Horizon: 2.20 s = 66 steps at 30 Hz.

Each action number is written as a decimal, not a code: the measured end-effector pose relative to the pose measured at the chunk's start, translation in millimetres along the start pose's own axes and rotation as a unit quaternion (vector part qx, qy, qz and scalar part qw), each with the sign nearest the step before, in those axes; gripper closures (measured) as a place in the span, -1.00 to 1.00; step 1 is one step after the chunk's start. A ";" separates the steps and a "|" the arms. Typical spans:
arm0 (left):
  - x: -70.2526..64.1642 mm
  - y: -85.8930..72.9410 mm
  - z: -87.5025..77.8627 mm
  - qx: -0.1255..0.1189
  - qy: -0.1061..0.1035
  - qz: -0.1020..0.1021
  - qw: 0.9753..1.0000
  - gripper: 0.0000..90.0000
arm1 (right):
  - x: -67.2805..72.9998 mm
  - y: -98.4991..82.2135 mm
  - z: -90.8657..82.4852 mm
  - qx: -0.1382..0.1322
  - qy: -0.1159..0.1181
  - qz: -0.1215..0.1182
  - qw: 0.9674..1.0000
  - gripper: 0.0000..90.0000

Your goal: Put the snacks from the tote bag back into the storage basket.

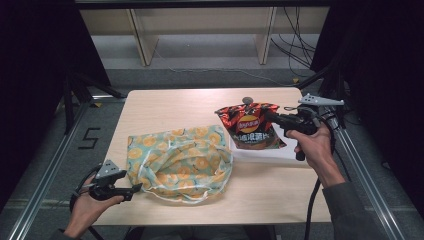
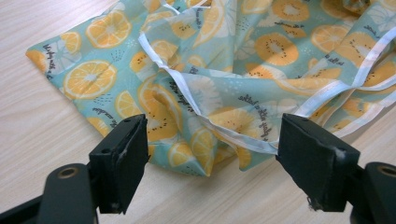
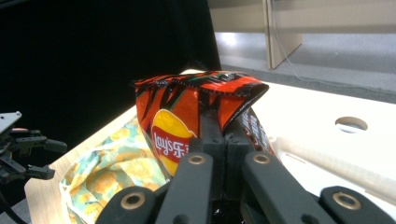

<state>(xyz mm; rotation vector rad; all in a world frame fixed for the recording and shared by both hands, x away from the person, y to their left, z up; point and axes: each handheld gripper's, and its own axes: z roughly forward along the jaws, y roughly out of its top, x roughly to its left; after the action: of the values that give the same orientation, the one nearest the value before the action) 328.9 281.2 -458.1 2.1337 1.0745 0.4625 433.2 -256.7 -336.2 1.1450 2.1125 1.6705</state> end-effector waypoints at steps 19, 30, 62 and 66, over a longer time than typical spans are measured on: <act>0.6 0.3 1.8 0.008 -0.005 0.002 1.000 -0.46 | -24.6 -29.4 10.0 0.012 -0.020 0.061 0.998 1.00; 0.4 0.8 2.7 0.003 -0.006 -0.002 1.000 -0.46 | -47.4 -40.1 -0.1 0.017 -0.057 0.071 0.996 0.97; 2.8 1.2 2.9 -0.002 -0.011 0.013 1.000 -0.47 | -67.9 -40.9 17.8 0.011 -0.077 0.070 0.995 0.86; 2.4 0.6 2.4 -0.004 -0.011 0.009 1.000 -0.47 | -70.1 -40.2 20.7 0.010 -0.077 0.079 0.994 0.88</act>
<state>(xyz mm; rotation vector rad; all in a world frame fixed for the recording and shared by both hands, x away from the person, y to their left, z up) 332.1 281.9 -459.4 2.1385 1.0394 0.4501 475.2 -291.4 -399.3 1.4324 1.9937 1.5700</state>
